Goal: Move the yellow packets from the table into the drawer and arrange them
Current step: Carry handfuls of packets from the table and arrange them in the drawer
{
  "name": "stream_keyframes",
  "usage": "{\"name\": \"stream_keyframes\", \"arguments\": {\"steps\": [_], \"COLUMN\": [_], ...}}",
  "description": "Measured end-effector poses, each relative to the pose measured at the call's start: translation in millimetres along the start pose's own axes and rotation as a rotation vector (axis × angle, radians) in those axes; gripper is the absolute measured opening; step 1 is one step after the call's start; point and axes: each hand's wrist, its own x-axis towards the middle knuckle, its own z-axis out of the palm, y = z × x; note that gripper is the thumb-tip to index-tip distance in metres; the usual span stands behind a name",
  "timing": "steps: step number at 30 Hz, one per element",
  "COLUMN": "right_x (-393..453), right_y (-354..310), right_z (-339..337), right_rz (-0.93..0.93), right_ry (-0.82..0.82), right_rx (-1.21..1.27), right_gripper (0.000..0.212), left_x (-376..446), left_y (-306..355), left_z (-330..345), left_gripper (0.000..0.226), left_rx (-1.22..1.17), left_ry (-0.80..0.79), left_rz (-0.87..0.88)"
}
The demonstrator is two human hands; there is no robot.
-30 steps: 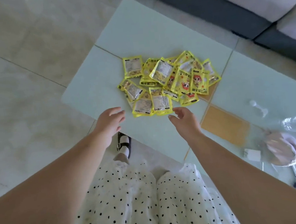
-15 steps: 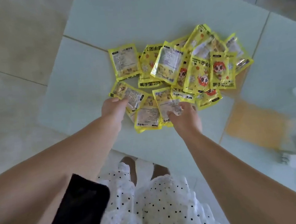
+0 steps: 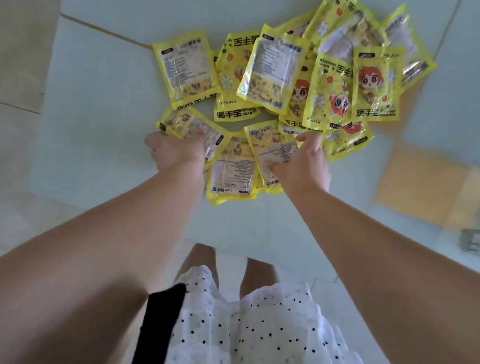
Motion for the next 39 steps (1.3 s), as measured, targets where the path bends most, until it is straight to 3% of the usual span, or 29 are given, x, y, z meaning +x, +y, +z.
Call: {"name": "stream_keyframes", "arguments": {"steps": [5,10,14,17,21,23,27,32,35,39], "right_x": [0,-9,6,31,52,62,68,63,67,74], "right_y": [-3,-13,-42,-66,-80,-86,-95,-97,-95,-90], "right_z": [-7,-15,-44,-59,-55,-46,-34,-26,-23,-22], "right_rz": [0.057,0.102,0.127,0.127,0.097,0.09,0.087,0.072,0.067,0.082], "right_ry": [-0.104,-0.282,-0.214,-0.126,-0.043,0.005,0.056,0.097,0.126,0.152], "right_rx": [0.215,0.351,0.475,0.474,0.384,0.321,0.23,0.223,0.23,0.227], "right_gripper": [0.058,0.029,0.025,0.034,0.066,0.072,0.063,0.059,0.056,0.055], "left_x": [7,14,24,34,48,57,66,62,64,66], "left_y": [-1,1,17,39,50,58,88,120,125,127], "left_z": [-5,-29,-47,-53,-64,-68,-53,-16,-3,5], "left_gripper": [0.032,0.014,0.006,0.008,0.008,0.008,0.023,0.039,0.032,0.033], "left_rx": [-0.077,-0.093,-0.251,-0.304,-0.302,-0.285,-0.255,0.058,0.288,0.427], "left_ry": [-0.053,-0.16,-0.39,-0.444,-0.351,-0.303,-0.291,-0.183,-0.114,-0.081], "left_rz": [0.066,0.166,0.091,0.064,0.05,0.077,0.162,0.409,0.577,0.686]}}
